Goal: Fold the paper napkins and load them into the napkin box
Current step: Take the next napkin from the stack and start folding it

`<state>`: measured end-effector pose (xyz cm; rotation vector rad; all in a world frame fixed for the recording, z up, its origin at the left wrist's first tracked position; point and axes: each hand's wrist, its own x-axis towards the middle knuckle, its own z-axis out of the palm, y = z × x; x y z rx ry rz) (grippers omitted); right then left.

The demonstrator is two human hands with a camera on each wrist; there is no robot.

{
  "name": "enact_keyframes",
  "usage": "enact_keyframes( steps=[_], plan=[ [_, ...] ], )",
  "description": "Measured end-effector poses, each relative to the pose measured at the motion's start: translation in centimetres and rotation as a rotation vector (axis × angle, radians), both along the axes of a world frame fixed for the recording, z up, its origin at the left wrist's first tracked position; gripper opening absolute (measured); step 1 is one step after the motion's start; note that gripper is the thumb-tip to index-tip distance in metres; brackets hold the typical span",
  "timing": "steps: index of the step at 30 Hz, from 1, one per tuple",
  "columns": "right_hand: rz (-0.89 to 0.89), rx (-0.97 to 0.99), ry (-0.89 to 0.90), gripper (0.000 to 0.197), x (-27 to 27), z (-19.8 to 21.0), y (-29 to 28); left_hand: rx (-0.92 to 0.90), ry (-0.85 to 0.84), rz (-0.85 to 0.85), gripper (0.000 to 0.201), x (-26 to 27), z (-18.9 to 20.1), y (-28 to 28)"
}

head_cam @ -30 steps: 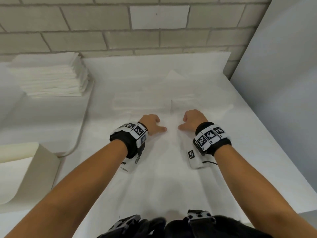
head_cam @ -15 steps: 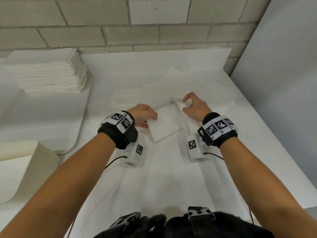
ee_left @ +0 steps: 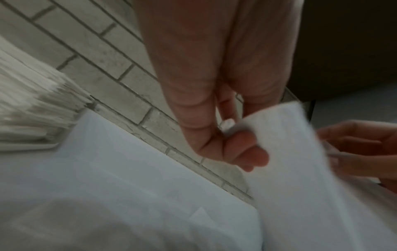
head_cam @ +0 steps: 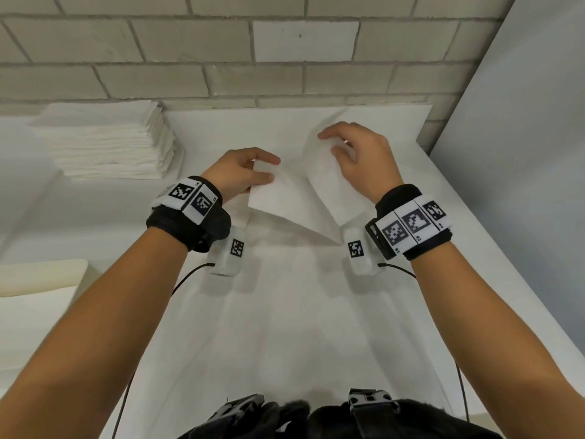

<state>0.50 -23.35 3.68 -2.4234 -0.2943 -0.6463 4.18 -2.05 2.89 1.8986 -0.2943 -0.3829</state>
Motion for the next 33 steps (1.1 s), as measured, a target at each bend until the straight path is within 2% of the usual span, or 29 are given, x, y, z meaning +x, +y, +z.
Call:
enact_keyframes(
  steps=[3, 5, 8, 11, 16, 17, 19, 21, 23, 24, 26, 29, 31, 33],
  plan=[
    [-0.044, -0.302, 0.013, 0.035, 0.2, 0.1, 0.8, 0.012, -0.068, -0.094, 0.034, -0.7, 0.7, 0.6],
    [0.086, -0.346, 0.091, 0.033, 0.5, 0.2, 1.1, -0.010, -0.113, -0.141, 0.032, -1.1, 1.2, 0.8],
    [0.304, -0.229, 0.259, 0.028, 0.5, 0.2, 1.7, -0.059, -0.165, -0.149, 0.022, -1.5, 1.8, 1.3],
    [0.357, 0.062, 0.449, 0.011, 0.3, 0.5, 2.4, -0.115, -0.208, -0.075, 0.012, -1.4, 2.2, 1.7],
    [0.305, 0.121, 0.433, 0.017, 0.6, 0.4, 2.3, -0.193, -0.218, 0.116, 0.003, -1.0, 1.6, 2.7],
    [0.290, 0.118, 0.414, 0.018, 0.6, 0.3, 2.3, -0.199, -0.230, 0.145, 0.006, -1.0, 1.3, 2.7],
    [0.288, -0.023, 0.426, 0.021, 0.7, 0.5, 2.7, -0.071, -0.375, 0.162, 0.031, -1.2, 1.1, 2.5],
    [0.305, -0.244, 0.449, 0.024, 0.9, 0.9, 3.6, 0.143, -0.530, 0.048, 0.047, -1.4, 1.9, 1.7],
    [0.283, -0.308, 0.420, 0.026, 1.1, 1.5, 4.4, 0.396, -0.586, -0.138, 0.041, -1.2, 2.8, 0.8],
    [0.259, -0.293, 0.398, 0.025, 1.2, 1.7, 4.6, 0.494, -0.597, -0.172, 0.034, -0.9, 2.9, 0.6],
    [0.228, -0.253, 0.400, 0.021, 1.3, 2.0, 4.3, 0.522, -0.601, -0.102, 0.024, -0.4, 2.9, 0.9],
    [0.188, -0.227, 0.497, 0.016, 1.0, 1.9, 2.3, 0.422, -0.538, 0.052, 0.016, 0.1, 2.0, 3.0],
    [0.147, -0.231, 0.519, 0.016, 0.9, 1.9, 1.2, 0.555, -0.473, -0.009, 0.022, 0.1, 1.3, 4.1],
    [0.163, -0.302, 0.538, 0.015, 0.9, 2.1, 1.5, 0.706, -0.414, -0.145, 0.038, -0.7, 0.8, 3.6]
  ],
)
